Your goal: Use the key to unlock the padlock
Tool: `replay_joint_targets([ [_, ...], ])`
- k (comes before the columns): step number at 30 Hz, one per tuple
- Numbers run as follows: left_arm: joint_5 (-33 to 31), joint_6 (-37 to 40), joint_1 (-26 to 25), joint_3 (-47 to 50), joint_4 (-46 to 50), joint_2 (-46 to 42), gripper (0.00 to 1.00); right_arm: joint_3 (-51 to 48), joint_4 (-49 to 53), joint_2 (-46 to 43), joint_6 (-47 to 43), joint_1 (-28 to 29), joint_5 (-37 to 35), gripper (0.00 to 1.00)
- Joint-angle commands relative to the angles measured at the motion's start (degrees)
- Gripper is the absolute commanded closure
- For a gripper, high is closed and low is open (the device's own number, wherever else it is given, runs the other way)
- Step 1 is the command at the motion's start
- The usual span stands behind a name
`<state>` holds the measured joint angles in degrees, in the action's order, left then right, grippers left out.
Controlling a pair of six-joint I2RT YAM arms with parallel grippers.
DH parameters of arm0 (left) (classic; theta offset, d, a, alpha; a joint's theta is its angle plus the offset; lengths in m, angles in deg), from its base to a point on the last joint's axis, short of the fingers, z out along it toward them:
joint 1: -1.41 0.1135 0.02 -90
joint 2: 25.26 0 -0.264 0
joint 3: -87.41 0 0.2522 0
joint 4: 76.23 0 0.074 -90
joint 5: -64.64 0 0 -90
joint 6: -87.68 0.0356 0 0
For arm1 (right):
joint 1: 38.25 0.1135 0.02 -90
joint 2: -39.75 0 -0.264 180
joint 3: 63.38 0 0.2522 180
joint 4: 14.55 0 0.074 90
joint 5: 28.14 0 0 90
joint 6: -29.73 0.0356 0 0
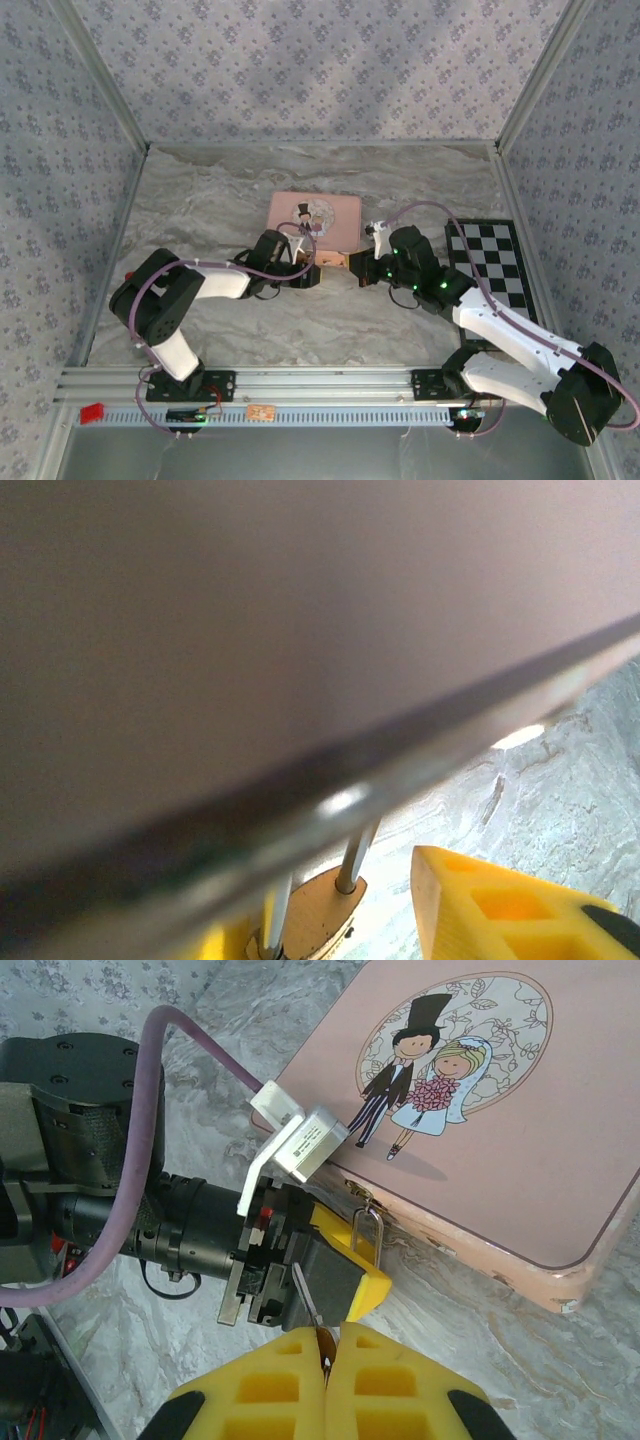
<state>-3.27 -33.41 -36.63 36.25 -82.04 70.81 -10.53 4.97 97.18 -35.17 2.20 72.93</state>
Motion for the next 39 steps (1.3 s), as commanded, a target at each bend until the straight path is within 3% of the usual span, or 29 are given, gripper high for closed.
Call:
replay_joint_targets([
  [1,0.94,0.07,-0.54,-1.09,-0.19,2.37,0.57,0.28,-0.61,-0.30,0.92,0.36,-1.03,1.00],
  [18,-0.06,-2.90,-0.54,1.42,-4.56,1.07,0.75,-0.42,-0.26,-0.30,2.49,1.02,-0.61,1.00],
  [39,-3.10,-4.89,-0.30,5.58,-4.40,-3.47,0.77,-0.78,-0.13,-0.20,2.67,0.97,-1.08,1.00],
])
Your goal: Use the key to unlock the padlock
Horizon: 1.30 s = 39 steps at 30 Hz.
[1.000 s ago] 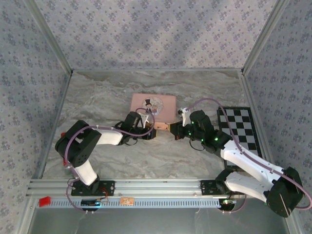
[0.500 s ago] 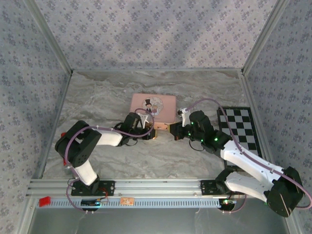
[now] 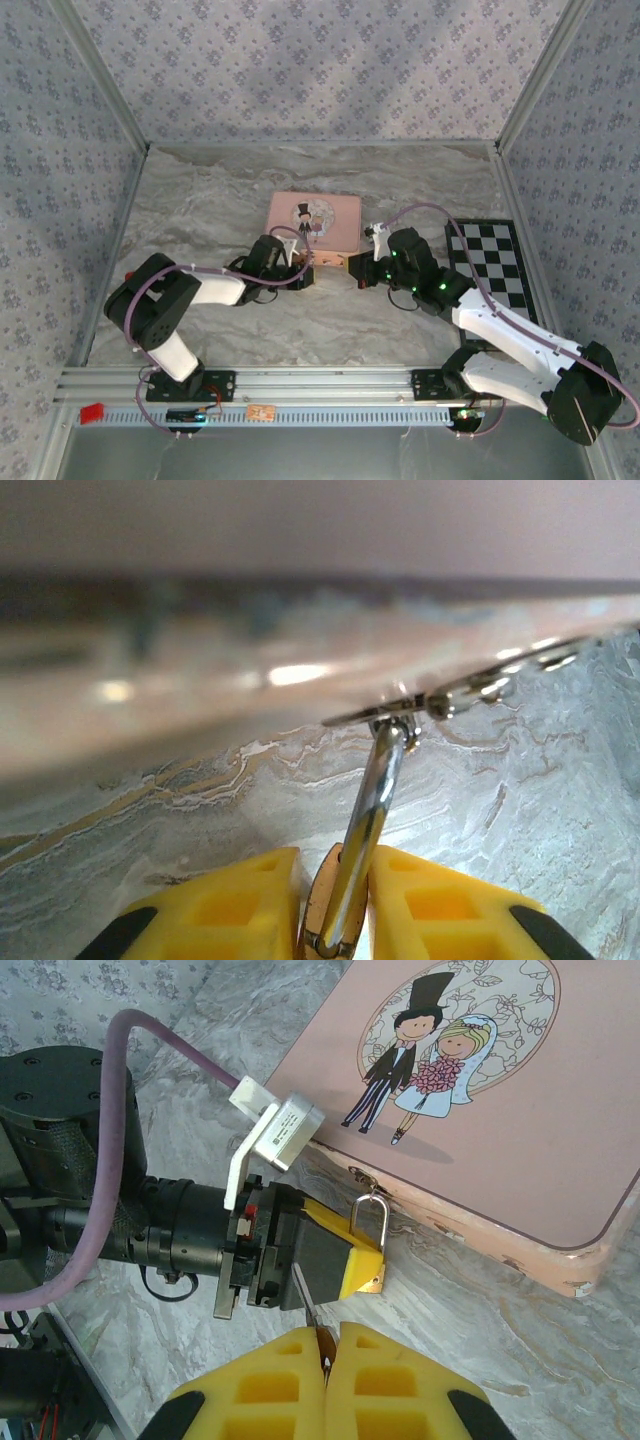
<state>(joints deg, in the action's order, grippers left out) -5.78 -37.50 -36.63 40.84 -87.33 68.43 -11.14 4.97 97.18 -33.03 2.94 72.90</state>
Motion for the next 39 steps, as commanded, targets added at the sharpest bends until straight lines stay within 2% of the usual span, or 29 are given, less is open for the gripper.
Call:
replay_joint_targets([
  [1,-0.61,-1.01,-0.23,1.00,0.61,-1.27,0.77,-0.16,-0.05,-0.21,0.53,0.25,-1.03,1.00],
  [29,-0.24,-4.51,0.99,2.55,1.99,-7.75,0.79,-3.84,-0.43,-1.65,5.95,-4.28,-0.33,1.00],
  [39,-1.15,-9.38,1.39,0.38,5.99,-8.93,0.88,-7.52,-5.23,-1.87,11.82,-4.07,0.48,1.00],
])
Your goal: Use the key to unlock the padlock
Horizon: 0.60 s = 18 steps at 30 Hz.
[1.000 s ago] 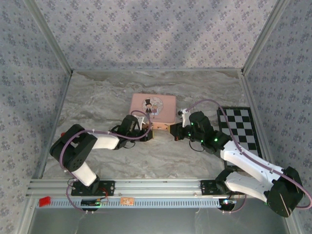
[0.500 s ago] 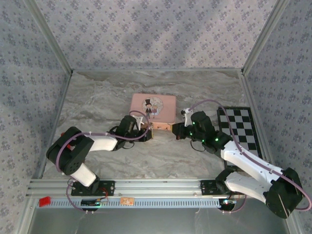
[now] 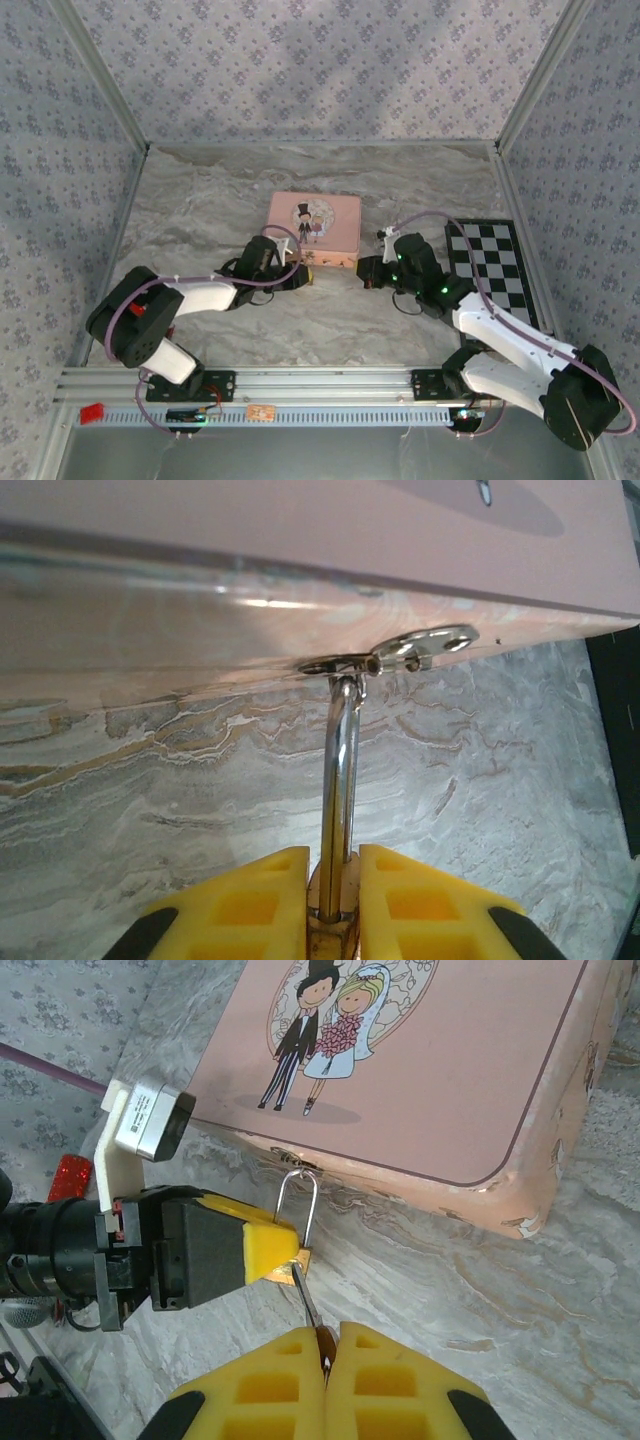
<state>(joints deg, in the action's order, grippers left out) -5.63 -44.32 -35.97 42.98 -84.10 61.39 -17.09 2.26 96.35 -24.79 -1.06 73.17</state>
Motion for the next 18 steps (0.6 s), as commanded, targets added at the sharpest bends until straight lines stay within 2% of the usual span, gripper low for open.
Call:
replay_joint_targets([
  [1,-1.64,-3.26,0.74,-1.97,3.28,-2.12,0.89,-2.17,-3.08,-1.09,4.37,0.03,0.03,1.00],
  [9,-2.62,-9.82,0.74,-3.07,5.46,-2.75,0.97,-7.70,-9.50,-1.04,12.21,1.06,-1.12,1.00],
  [18,-2.76,-19.93,0.74,-3.78,5.56,-2.44,1.00,-12.05,-20.98,3.18,23.89,6.05,-3.01,1.00],
])
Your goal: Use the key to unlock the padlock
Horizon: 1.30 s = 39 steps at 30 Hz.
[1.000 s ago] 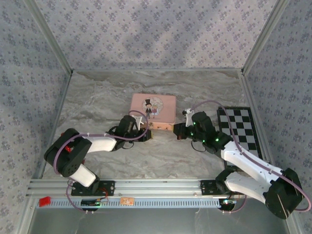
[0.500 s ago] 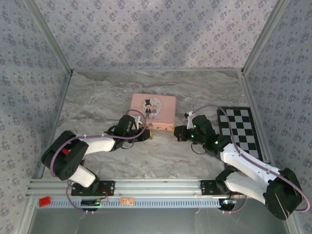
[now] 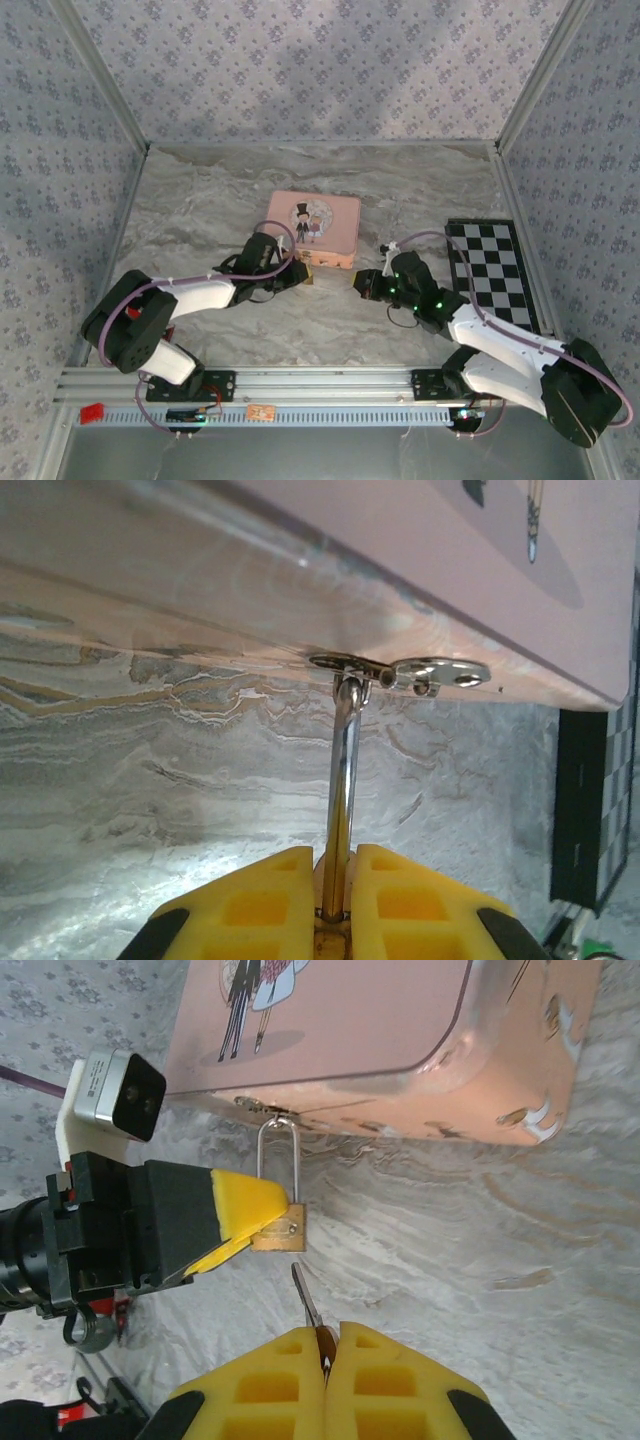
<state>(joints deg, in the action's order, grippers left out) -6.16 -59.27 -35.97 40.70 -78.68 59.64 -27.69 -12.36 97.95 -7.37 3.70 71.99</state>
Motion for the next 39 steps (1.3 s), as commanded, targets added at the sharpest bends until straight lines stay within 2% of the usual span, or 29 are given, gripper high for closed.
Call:
replay_joint_targets([
  [1,-2.26,-6.01,0.74,-1.45,-0.04,-0.81,1.00,-1.96,-8.21,2.48,8.27,1.92,-2.21,1.00],
  [5,-3.08,-8.31,0.65,-1.24,-0.29,-2.04,1.00,-4.08,-13.02,4.95,13.80,4.24,-4.16,1.00],
  [13,-4.22,-13.13,0.35,0.07,-0.79,-2.93,1.00,-6.99,-15.21,4.80,19.37,5.86,-7.32,1.00],
  [25,-5.50,-18.67,-2.08,2.08,-4.75,-2.86,1.00,-6.81,-26.53,13.37,25.00,7.09,-2.75,1.00],
  [39,-5.69,-22.92,-2.51,5.16,-10.02,-3.21,1.00,-7.96,-39.08,21.55,31.46,8.67,-2.45,1.00],
])
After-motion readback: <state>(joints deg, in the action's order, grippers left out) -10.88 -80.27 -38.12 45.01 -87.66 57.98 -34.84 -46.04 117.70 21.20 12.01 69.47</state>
